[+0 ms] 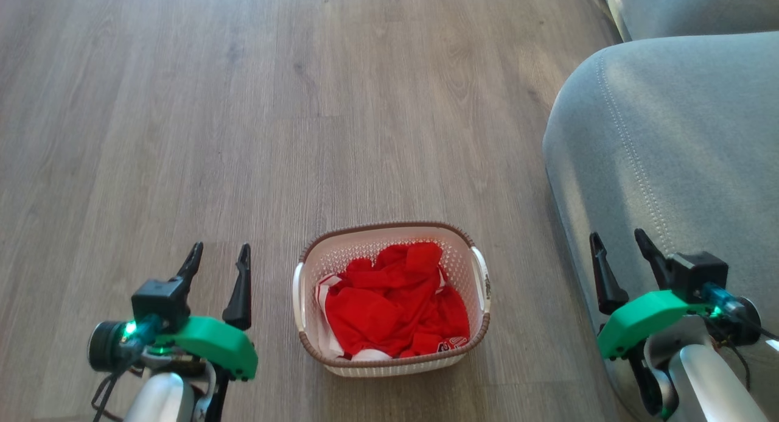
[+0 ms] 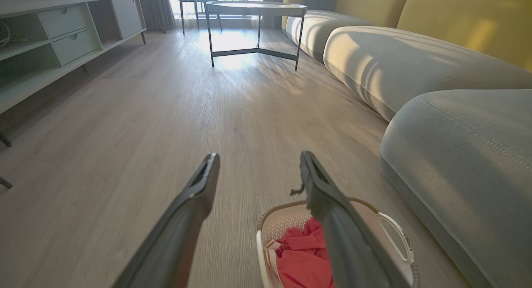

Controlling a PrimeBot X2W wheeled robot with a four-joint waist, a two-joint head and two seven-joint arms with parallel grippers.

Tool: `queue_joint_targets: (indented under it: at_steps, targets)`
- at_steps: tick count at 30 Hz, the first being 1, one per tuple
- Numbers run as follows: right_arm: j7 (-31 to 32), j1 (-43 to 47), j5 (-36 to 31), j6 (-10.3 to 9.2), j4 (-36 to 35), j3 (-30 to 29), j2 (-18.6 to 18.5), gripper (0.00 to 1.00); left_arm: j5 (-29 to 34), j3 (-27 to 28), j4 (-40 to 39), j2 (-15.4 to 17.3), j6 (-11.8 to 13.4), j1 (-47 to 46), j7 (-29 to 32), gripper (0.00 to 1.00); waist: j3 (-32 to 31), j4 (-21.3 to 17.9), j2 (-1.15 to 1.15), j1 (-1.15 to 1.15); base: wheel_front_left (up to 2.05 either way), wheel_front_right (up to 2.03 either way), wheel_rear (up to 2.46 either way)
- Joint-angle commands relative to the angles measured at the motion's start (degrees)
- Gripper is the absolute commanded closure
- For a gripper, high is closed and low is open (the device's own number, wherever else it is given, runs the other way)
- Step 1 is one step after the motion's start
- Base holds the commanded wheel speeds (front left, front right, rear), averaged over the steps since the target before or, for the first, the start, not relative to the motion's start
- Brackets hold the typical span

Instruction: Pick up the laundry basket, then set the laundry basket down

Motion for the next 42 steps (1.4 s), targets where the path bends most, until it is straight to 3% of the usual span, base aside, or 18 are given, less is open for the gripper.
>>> queue_joint_targets:
  at_steps: [1, 10, 42]
  targets:
    - [-1.00, -2.60, -1.91, -0.07, -1.48, 1.10, -1.01, 0.00, 1.86, 1.36, -1.68, 1.34, 0.18, -3.39, -1.11, 0.00, 0.00, -0.10, 0.00, 0.00, 0.00, 0.00, 0.00]
    - [-2.51, -2.91, -6.26, -0.08, -0.76, 1.47, -1.07, 0.00, 5.67, 0.74, -1.36, 1.22, 0.33, -3.84, -2.17, 0.00, 0.18, -0.24, 0.00, 0.00, 0.00, 0.00, 0.00]
    - [-2.55, -3.58, -5.11, -0.08, -0.05, 0.80, -1.02, 0.00, 3.24, 0.07, 0.23, 0.80, 2.18, -5.19, -1.58, 0.00, 2.53, 0.07, 0.00, 0.00, 0.00, 0.00, 0.00]
